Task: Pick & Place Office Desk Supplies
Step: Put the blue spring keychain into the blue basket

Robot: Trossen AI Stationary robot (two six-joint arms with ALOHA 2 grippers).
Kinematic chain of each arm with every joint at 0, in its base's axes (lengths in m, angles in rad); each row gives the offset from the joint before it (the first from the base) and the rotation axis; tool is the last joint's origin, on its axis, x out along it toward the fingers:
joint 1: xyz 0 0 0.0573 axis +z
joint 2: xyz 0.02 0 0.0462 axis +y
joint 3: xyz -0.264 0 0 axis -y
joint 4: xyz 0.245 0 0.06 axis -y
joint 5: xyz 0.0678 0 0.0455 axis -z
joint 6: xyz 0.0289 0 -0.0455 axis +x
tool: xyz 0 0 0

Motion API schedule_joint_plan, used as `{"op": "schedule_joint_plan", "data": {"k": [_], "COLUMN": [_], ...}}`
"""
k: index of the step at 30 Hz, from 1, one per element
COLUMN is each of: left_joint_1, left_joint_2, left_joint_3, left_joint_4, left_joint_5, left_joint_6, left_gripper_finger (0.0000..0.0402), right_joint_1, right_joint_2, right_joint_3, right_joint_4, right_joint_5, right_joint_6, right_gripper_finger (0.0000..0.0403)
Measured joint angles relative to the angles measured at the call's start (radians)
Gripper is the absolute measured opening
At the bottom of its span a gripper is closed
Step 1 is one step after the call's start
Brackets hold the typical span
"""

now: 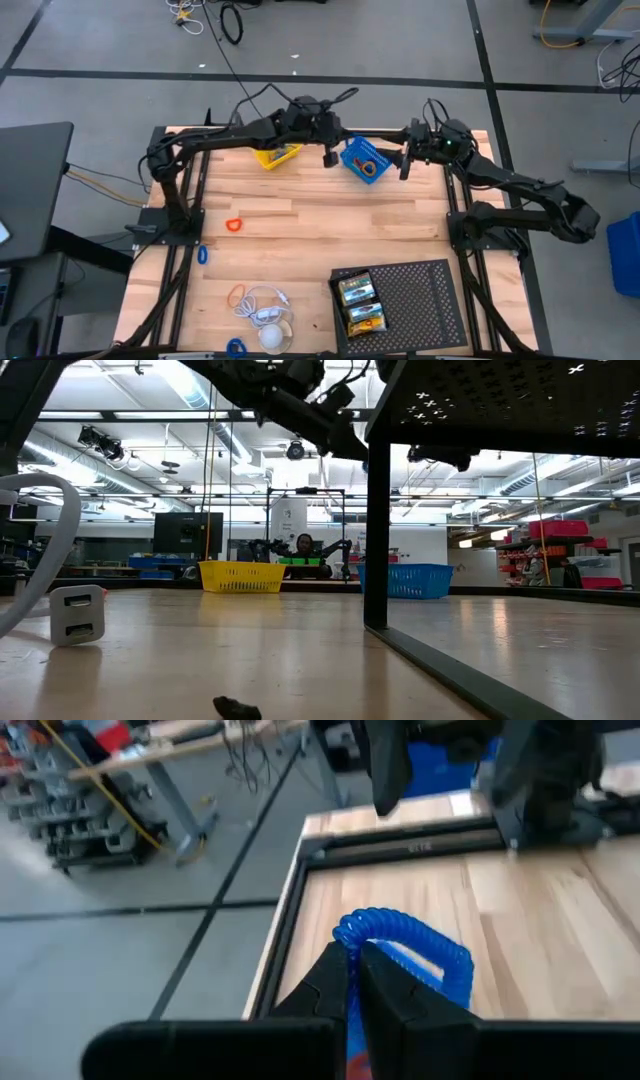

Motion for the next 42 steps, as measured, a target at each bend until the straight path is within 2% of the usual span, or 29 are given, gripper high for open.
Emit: {"op": "schedule_joint_plan", "data": {"k": [9,21,32,37,40,42], "left_joint_1": [-0.014,-0.014,-0.014,-0.014,-0.013,-0.013], "left_joint_2": [0.065,0.063,0.063,0.077,0.088,0.091], "left_joint_3": [-0.001,0.0,0.0,0.001,0.001,0.001], "left_joint_4": [0.124,0.13,0.14,0.156,0.155,0.152], "left_joint_5": [0.008,0.0,0.008,0.011,0.025,0.026], "left_joint_6": [-0.015,-0.011,-0.009,0.001,0.003,0.008], "left_gripper_finger": [0.001,0.001,0.001,0.001,0.001,0.001], "right_joint_1": [0.001,0.004,0.015,0.037,0.047,0.046], "right_joint_2": [0.102,0.224,0.29,0.321,0.325,0.324], "right_joint_3": [0.0,0.055,0.106,0.135,0.135,0.135], "right_joint_4": [0.063,0.131,0.137,0.133,0.122,0.098], "right_joint_5": [-0.002,-0.067,-0.069,-0.023,0.014,0.022], "right_joint_6": [0.1,0.158,0.168,0.163,0.141,0.128], "right_gripper_finger": [0.0234,0.0234,0.0228,0.0181,0.0119,0.0063]}}
